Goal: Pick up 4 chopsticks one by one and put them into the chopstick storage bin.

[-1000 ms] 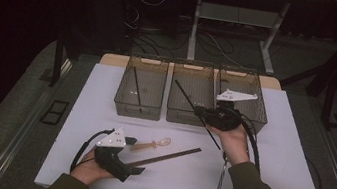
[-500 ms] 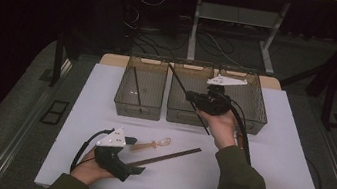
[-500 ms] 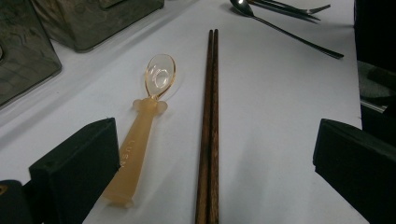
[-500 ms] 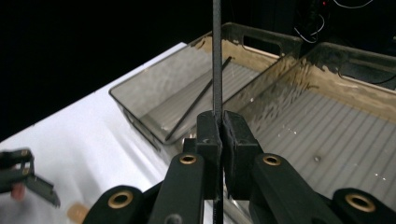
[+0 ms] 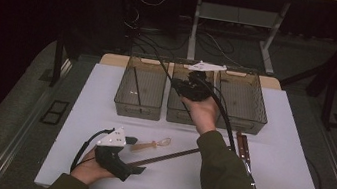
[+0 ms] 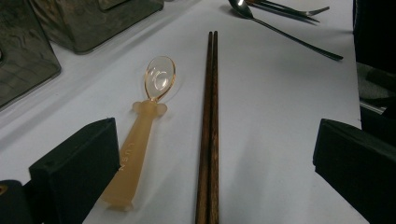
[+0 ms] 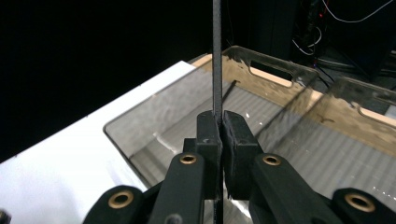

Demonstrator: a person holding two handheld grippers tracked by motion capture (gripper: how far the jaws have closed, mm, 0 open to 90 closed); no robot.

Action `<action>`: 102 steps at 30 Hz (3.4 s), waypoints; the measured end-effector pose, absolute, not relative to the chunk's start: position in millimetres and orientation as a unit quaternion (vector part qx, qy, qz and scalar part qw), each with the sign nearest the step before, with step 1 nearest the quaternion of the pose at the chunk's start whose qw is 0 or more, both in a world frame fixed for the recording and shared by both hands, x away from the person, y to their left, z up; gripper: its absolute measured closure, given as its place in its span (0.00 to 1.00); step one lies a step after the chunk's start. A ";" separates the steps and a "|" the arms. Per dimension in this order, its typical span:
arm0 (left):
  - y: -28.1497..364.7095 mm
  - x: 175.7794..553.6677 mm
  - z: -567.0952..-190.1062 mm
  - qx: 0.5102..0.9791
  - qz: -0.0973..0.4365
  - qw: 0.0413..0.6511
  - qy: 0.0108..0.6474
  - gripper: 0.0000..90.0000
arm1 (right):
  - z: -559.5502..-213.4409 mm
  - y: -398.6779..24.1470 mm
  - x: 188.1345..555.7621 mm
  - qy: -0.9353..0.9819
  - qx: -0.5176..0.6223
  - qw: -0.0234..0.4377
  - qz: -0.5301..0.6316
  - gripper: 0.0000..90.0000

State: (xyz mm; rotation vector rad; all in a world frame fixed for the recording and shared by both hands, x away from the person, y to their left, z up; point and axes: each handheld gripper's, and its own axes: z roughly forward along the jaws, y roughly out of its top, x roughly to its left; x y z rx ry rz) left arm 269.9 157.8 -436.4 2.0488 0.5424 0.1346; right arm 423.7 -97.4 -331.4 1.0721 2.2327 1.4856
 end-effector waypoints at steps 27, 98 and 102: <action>154.9 272.5 -438.4 0.843 0.055 0.485 0.226 0.00 | -342.6 -28.3 478.1 0.751 0.385 0.135 0.519 0.95; 157.8 272.4 -437.7 0.843 0.057 0.485 0.226 0.00 | -345.0 -142.6 411.1 0.834 0.339 0.119 0.419 0.04; 157.8 272.4 -438.2 0.843 0.059 0.484 0.227 0.00 | -351.0 -160.8 402.5 0.831 0.340 0.118 0.425 0.04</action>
